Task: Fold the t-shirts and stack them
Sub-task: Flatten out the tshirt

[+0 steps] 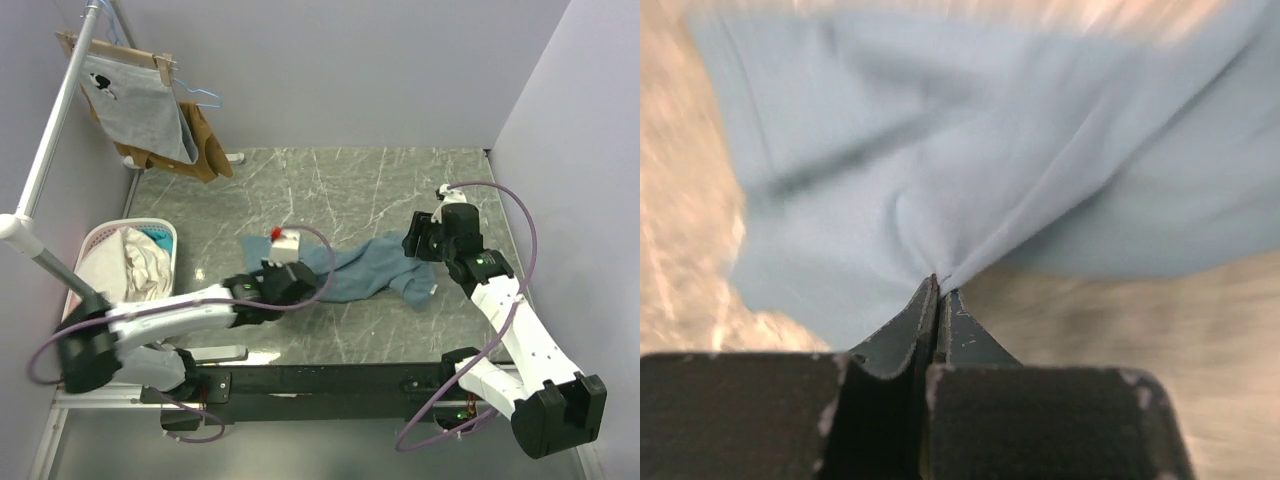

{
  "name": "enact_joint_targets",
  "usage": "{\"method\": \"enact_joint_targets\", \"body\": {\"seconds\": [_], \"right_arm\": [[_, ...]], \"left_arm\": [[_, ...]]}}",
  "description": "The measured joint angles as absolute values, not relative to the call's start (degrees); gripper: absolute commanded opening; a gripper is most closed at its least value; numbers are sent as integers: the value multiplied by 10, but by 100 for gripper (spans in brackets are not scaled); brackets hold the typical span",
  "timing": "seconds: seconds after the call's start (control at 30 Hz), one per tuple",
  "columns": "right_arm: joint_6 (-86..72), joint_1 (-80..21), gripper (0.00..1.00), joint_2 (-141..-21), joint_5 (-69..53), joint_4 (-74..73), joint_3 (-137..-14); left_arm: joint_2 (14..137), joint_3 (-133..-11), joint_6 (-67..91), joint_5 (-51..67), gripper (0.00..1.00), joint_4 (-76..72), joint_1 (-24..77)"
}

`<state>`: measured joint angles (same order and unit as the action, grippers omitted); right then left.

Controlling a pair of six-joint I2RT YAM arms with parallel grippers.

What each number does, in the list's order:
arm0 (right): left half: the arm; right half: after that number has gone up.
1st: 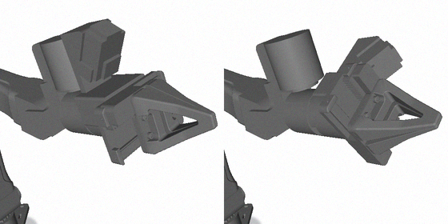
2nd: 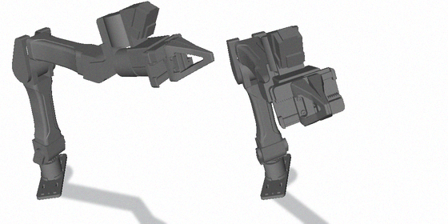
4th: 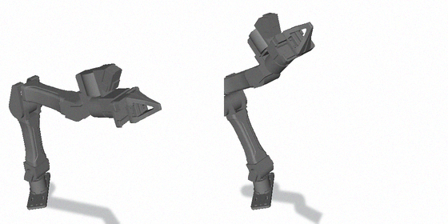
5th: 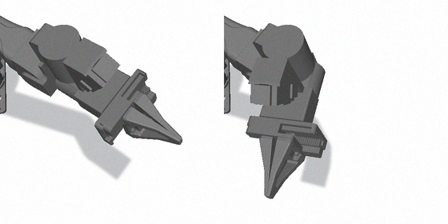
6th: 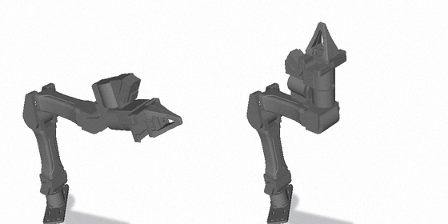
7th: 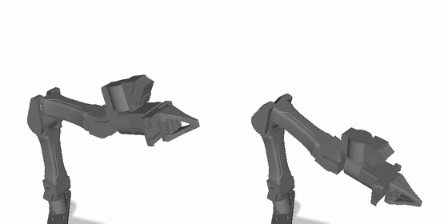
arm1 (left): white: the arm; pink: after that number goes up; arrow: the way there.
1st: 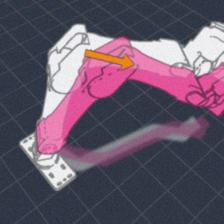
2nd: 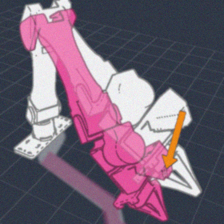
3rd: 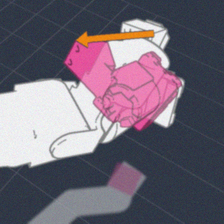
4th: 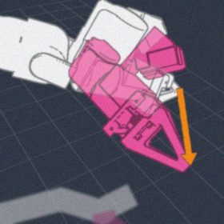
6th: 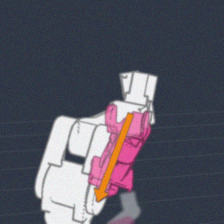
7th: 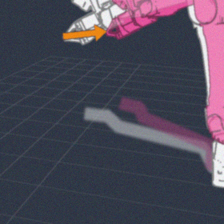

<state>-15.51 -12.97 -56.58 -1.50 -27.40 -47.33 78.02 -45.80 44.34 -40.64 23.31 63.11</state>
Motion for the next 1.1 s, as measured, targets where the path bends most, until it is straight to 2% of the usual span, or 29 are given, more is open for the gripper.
{"method": "enact_joint_targets", "body": {"seconds": [0.07, 0.17, 0.3, 0.4, 0.47, 0.5, 0.53, 0.57, 0.7, 0.87, 0.93, 1.0, 1.1], "right_arm": [[-158, -130, 80, -561, -14, -275, -473], [-171, -130, 89, -562, -11, -271, -467], [-191, -130, 93, -563, 6, -261, -441], [-211, -130, 91, -563, 36, -253, -424], [-215, -130, 77, -570, 30, -240, -419], [-214, -130, 74, -579, 15, -236, -419], [-211, -130, 65, -594, -7, -230, -419], [-211, -130, 61, -607, -32, -225, -419], [-206, -171, 51, -679, -161, -182, -396], [-219, -298, 50, -716, -240, -160, -356], [-230, -320, 50, -714, -255, -154, -345], [-237, -326, 54, -705, -255, -151, -337], [-252, -328, 69, -664, -195, -165, -337]], "left_arm": [[709, -493, 435, -417, 1, 256, 631], [622, -548, 424, -441, 1, 282, 628], [564, -586, 420, -479, 1, 324, 622], [552, -593, 429, -510, 1, 376, 613], [550, -597, 453, -531, 1, 432, 600], [548, -599, 466, -540, 1, 460, 592], [544, -601, 480, -549, 1, 490, 580], [536, -602, 491, -554, 1, 506, 572], [486, -602, 506, -555, 1, 543, 536], [487, -602, 505, -552, 1, 547, 515], [509, -601, 502, -545, 1, 542, 514], [533, -594, 500, -535, 2, 527, 513], [566, -568, 491, -514, 1, 496, 512]]}}
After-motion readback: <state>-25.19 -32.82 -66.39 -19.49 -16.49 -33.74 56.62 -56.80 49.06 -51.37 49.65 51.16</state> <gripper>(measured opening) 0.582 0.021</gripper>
